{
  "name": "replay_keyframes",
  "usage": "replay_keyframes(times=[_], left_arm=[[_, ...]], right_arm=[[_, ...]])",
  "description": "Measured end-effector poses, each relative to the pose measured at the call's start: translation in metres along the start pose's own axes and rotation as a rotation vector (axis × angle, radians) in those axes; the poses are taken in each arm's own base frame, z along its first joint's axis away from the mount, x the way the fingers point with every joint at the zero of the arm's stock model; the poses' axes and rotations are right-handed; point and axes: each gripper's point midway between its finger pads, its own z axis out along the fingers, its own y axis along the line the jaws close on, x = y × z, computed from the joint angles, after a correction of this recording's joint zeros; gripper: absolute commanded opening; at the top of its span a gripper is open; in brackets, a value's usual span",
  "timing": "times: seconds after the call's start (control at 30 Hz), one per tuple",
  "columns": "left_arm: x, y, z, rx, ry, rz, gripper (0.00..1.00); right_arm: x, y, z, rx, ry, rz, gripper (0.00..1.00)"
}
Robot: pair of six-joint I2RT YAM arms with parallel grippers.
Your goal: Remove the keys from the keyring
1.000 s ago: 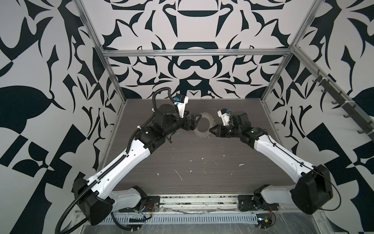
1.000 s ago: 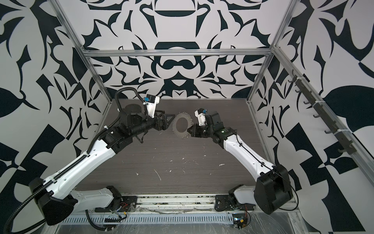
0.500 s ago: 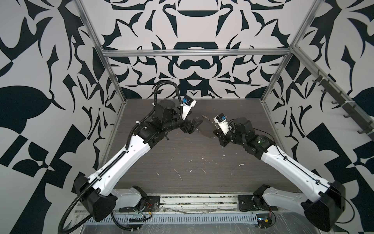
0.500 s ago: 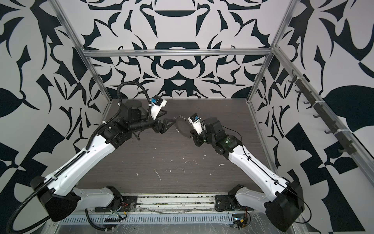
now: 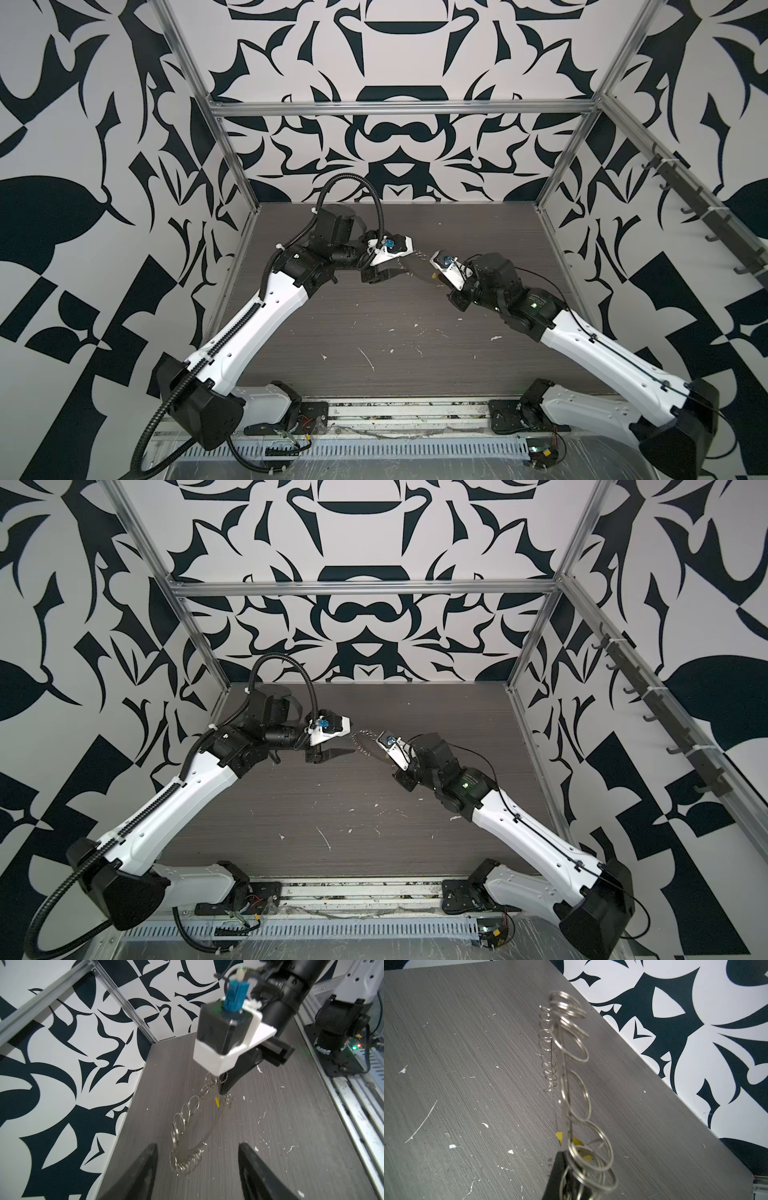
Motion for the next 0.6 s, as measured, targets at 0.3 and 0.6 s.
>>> replay_keyframes(times=[0.3,0.6], left_arm=[[0.016,-0.006,0.023,0.095,-0.019,0.022,0.65],[0.0,0.003,0.026,0.114,-0.076,0.075,0.44]], right_arm=[[-0.006,0.011,-0.001,-0.023,-0.018,-0.052,0.0],[-0.007,0.017,-0.001,-0.038,-0.022,-0.093,0.0]])
